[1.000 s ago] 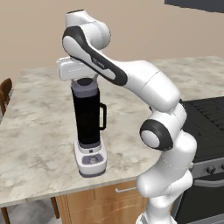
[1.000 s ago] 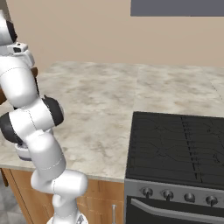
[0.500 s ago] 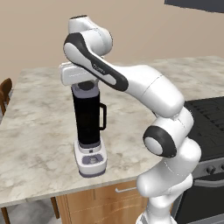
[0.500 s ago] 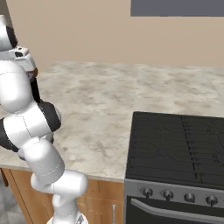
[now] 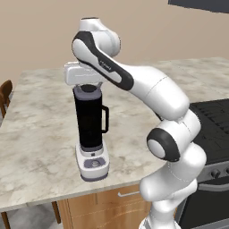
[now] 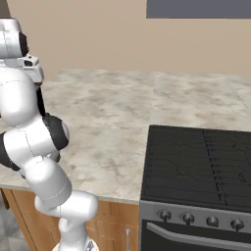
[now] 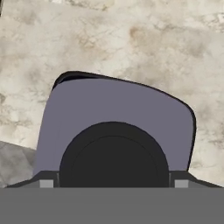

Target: Grab the lemon and lime from the fridge, place them in the blender, close the lid, and turn on the blender to create a marinade.

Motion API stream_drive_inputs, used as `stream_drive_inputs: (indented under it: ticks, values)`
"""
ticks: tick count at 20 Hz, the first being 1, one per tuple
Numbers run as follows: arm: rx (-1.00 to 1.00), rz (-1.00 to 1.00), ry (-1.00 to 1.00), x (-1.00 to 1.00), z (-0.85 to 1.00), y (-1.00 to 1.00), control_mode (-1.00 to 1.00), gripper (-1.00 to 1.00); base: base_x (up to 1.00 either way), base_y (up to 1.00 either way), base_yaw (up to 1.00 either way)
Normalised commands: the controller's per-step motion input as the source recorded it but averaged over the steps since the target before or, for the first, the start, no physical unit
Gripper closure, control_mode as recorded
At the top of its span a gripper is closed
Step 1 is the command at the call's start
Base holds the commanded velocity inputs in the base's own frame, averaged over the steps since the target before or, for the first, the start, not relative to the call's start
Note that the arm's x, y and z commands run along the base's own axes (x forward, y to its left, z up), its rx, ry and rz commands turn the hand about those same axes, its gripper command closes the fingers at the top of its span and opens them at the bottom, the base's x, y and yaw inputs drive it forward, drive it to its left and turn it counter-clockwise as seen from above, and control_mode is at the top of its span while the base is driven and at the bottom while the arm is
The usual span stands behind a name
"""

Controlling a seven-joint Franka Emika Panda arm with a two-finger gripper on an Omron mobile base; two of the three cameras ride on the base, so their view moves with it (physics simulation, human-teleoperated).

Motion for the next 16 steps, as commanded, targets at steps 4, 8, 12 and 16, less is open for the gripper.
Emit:
stream_drive_inputs:
  ticks: [4, 8, 12, 16]
  values:
    - [0.0, 0.0, -0.03, 0.0, -0.2, 0.01, -1.0, 1.0, 0.0, 0.0, 0.0]
    - [0.0, 0.0, -0.14, -0.02, -0.2, 0.07, -1.0, -1.0, 0.0, 0.0, 0.0]
    - [0.0, 0.0, -0.11, 0.0, -0.07, 0.01, -1.0, -1.0, 0.0, 0.0, 0.0]
    - [0.0, 0.0, -0.12, 0.0, 0.0, 0.0, -1.0, -1.0, 0.0, 0.0, 0.0]
